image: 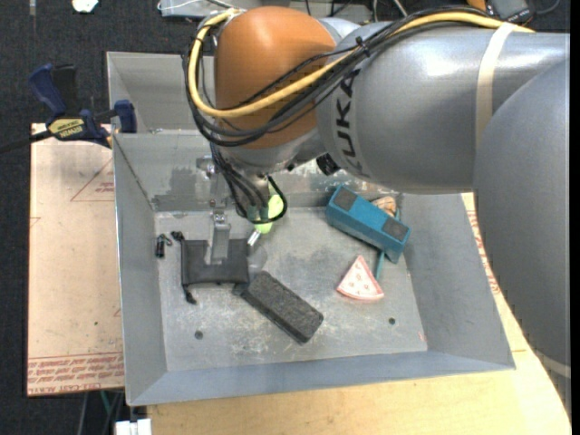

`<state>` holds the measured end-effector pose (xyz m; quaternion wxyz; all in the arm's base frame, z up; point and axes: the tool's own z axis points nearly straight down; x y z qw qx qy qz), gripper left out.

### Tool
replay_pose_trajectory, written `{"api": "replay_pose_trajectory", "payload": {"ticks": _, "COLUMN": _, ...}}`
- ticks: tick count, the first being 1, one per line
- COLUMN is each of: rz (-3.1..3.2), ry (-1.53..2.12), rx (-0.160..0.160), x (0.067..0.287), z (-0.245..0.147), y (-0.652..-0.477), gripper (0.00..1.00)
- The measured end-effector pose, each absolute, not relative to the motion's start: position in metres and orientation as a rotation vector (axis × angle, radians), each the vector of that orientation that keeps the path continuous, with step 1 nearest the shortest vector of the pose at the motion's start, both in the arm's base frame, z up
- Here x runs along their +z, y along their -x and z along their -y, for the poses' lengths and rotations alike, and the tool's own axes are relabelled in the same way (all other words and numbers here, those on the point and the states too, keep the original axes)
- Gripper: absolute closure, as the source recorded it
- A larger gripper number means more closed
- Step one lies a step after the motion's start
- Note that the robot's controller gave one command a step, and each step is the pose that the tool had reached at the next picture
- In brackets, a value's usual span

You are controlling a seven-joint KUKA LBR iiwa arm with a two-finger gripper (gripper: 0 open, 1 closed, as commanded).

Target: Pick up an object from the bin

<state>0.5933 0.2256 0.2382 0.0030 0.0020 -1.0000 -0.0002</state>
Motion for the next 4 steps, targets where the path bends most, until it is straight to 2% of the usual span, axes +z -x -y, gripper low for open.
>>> {"api": "replay_pose_trajectory", "payload": {"ticks": 2, "rz": 3.143, "ry": -0.030, "rx": -0.004, "x": 0.245, "z": -0.222, "y": -0.603, "gripper": 0.00}}
{"api": "replay_pose_trajectory", "payload": {"ticks": 3, "rz": 3.140, "ry": -0.020, "rx": -0.002, "x": 0.297, "z": -0.237, "y": -0.602, "gripper": 0.00}}
{"api": "replay_pose_trajectory", "payload": {"ticks": 4, "rz": 3.138, "ry": -0.225, "rx": -0.005, "x": 0.267, "z": -0.211, "y": -0.551, "gripper": 0.00}}
